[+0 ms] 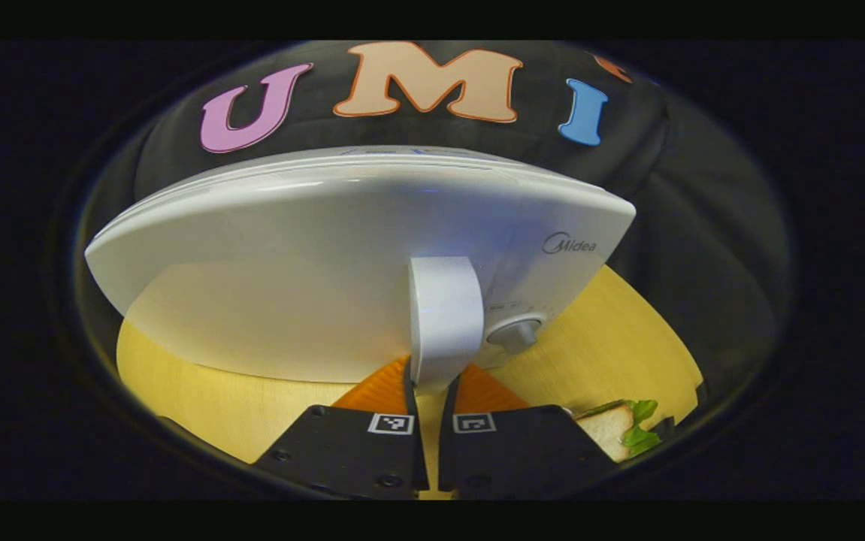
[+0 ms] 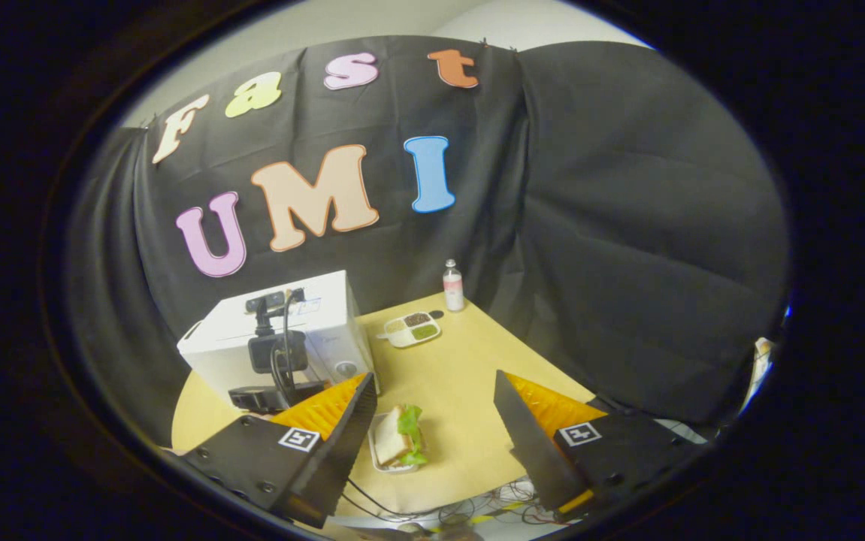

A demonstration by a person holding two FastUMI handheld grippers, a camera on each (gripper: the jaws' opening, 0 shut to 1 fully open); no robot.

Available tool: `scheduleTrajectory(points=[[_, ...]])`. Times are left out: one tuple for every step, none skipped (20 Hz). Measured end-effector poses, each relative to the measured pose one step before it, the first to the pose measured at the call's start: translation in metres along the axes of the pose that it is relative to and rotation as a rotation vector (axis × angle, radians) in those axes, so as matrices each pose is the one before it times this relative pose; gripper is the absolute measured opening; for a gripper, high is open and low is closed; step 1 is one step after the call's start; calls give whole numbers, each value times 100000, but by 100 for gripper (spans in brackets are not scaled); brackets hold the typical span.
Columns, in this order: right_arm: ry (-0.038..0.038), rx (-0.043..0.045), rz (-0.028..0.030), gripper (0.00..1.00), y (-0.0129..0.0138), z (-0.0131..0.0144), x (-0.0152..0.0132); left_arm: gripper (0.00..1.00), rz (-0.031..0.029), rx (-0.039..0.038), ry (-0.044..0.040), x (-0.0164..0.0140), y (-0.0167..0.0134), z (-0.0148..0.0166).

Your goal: Open the microwave oven with the left hand, put the food in, and close the microwave oven.

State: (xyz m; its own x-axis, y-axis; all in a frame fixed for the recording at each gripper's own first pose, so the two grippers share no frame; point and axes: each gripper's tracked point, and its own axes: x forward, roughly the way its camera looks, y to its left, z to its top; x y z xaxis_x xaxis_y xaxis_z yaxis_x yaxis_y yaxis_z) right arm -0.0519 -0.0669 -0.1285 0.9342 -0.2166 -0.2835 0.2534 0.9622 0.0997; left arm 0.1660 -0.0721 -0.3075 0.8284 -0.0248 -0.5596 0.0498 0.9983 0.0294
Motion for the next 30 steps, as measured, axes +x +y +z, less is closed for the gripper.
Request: scheduleTrajectory(points=[[459,-15,-807,99,-361,-224,-301,5,-308,-51,-541,-25,-10,21],[525,104,-652,99,-379,-204,-226,5,-216,894,-581,-98,-67,-60],[800,275,-385,99,-224,-188,-103,4,-319,1506,-765,-40,1,68],[720,263,73,99,-82,-268,-137,4,-391,271,-882,18,-22,-6],[357,0,171,92,-6,5,-165,2,-583,-301,-302,-105,-56,19],[210,-294,79,99,-13,-144,80,3,-148,-1495,2888,-813,-35,-1069],[64,-480,127,99,-43,-2,98,3,-791,301,-1280,-1179,-114,-660],[-166,-231,234,99,-38,49,13,2,-1873,3356,-3407,-803,-59,-525],[308,221,739,99,114,105,163,2,-1883,3208,-1875,-1014,5,-563],[561,356,1319,92,318,-176,129,2,-2144,1048,911,-1023,-56,-829],[201,-149,1484,99,336,0,198,0,-2041,-797,827,-988,-52,-703],[219,-840,1352,99,255,-87,294,4,-1642,-111,683,-767,13,-492],[146,-1351,1166,99,182,-66,210,4,-1110,921,387,-468,69,-461],[209,-1430,1138,99,78,-180,133,7,-213,1744,-147,-528,85,-332],[477,-1182,1167,92,167,-133,181,4,331,1252,-3,-434,73,-379],[407,-619,1307,92,210,-215,100,8,414,307,324,-523,59,-467],[350,-62,1219,92,250,-72,104,11,480,-415,226,-549,-6,-421],[331,157,1390,92,253,-147,140,12,510,-499,518,-484,116,-312],[385,98,1659,92,260,-169,141,15,732,-508,333,-415,218,-318],[259,-87,1309,92,161,-82,120,14,1009,-1146,82,-499,183,-249],[376,-326,1572,92,202,-112,235,24,914,-1516,-578,-575,148,-104],[189,-424,1203,92,90,-70,130,23,632,-1557,-777,-499,105,57],[6,-483,1271,92,35,58,49,27,410,-997,-673,-446,173,61],[130,-510,1335,92,-21,-110,153,29,1685,-406,-471,-383,415,-105],[173,-525,1264,92,-84,-61,81,36,1698,-450,-643,-402,541,-132],[67,-603,1171,92,-187,-155,24,42,1474,-1195,-846,-351,438,27],[255,-787,1089,92,-159,-191,89,58,1142,-1312,-1121,-193,356,86],[323,-777,828,92,-187,-178,111,70,2312,-819,-987,-360,676,83],[474,-721,579,99,-126,-102,39,94,2213,-978,-699,-254,599,-137],[538,-775,558,99,-138,-308,77,98,1059,-1637,-1270,-218,467,76]])
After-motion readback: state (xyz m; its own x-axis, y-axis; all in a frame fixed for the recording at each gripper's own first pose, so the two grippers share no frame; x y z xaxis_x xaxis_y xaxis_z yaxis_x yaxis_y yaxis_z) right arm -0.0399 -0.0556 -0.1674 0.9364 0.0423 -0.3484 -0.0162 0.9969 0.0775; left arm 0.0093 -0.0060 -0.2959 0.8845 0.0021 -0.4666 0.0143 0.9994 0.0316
